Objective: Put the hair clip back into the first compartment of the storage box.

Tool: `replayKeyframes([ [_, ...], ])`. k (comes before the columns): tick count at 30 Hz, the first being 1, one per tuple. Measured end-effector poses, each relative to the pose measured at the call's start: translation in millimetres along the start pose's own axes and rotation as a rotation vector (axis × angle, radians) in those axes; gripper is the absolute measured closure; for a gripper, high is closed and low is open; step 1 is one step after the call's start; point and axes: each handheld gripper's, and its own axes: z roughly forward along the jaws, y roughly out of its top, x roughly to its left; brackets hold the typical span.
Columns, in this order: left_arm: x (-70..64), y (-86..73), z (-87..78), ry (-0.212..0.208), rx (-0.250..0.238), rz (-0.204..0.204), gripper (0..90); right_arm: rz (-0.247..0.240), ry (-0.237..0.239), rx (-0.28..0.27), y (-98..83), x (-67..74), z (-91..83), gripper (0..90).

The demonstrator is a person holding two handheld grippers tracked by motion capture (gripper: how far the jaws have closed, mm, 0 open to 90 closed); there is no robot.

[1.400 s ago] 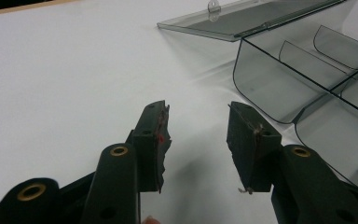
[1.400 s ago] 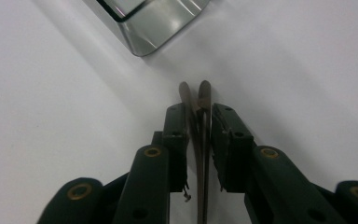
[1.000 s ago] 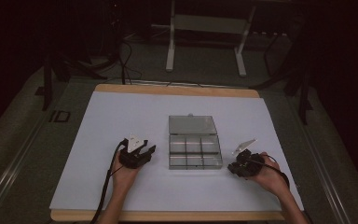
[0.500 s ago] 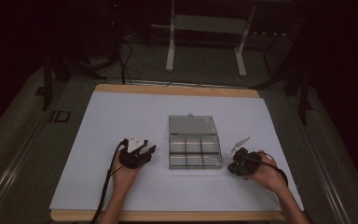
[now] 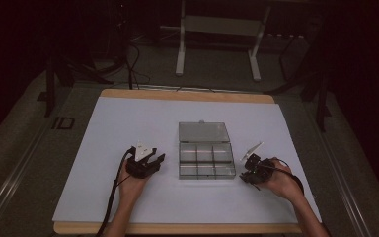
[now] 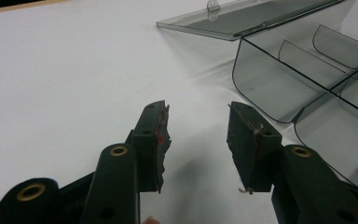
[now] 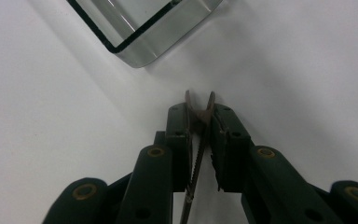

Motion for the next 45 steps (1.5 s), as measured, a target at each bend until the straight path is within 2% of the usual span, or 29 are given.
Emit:
replayKeyframes([
  [1, 0.0, 0.0, 0.0, 0.000, 0.000, 0.000, 57.6, 0.001, -0.002, 0.001, -0.1, -0.1, -0.3, 83.9],
  [15, -0.1, 0.0, 0.0, 0.001, 0.002, 0.002, 57.6, 0.023, -0.017, -0.033, -5.2, -6.2, -9.1, 84.0],
  [26, -0.3, 0.0, 0.1, 0.003, 0.001, 0.002, 57.1, 0.022, -0.029, -0.071, -1.4, -7.9, -20.6, 84.0],
  [45, -0.6, 0.1, 0.5, 0.006, 0.004, 0.002, 56.7, 0.010, -0.041, -0.100, 7.8, -8.6, -32.6, 84.0],
])
